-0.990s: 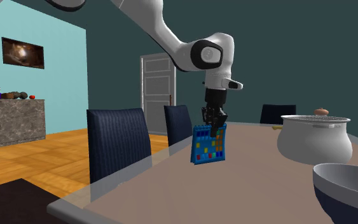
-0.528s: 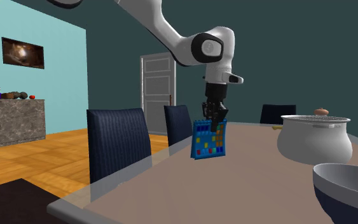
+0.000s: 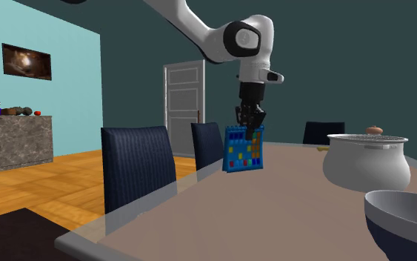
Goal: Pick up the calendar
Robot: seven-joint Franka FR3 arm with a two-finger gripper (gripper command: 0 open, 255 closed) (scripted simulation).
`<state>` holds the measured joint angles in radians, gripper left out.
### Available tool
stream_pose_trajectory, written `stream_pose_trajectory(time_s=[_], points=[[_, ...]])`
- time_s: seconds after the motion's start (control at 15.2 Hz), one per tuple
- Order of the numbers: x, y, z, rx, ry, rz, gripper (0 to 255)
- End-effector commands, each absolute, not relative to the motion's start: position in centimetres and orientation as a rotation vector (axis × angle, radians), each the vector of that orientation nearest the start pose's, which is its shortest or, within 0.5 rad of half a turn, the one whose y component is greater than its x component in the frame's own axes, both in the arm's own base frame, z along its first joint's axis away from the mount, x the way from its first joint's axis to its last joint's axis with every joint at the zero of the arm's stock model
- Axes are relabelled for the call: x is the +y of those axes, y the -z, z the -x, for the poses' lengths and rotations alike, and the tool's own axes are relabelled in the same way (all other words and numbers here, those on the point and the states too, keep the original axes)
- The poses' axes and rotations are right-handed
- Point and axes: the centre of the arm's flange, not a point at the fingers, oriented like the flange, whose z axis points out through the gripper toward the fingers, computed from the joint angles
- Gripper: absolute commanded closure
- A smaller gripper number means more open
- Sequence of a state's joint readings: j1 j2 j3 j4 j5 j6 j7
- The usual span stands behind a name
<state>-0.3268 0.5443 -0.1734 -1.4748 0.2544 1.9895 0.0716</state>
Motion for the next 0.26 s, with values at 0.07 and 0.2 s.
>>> stream_pose_trajectory(time_s=[0.07, 0.2], points=[[-30.44, -37.96, -63.24, 0.963, 0.017, 2.840, 255], [-30.44, -38.04, -63.24, 0.963, 0.017, 2.840, 255]])
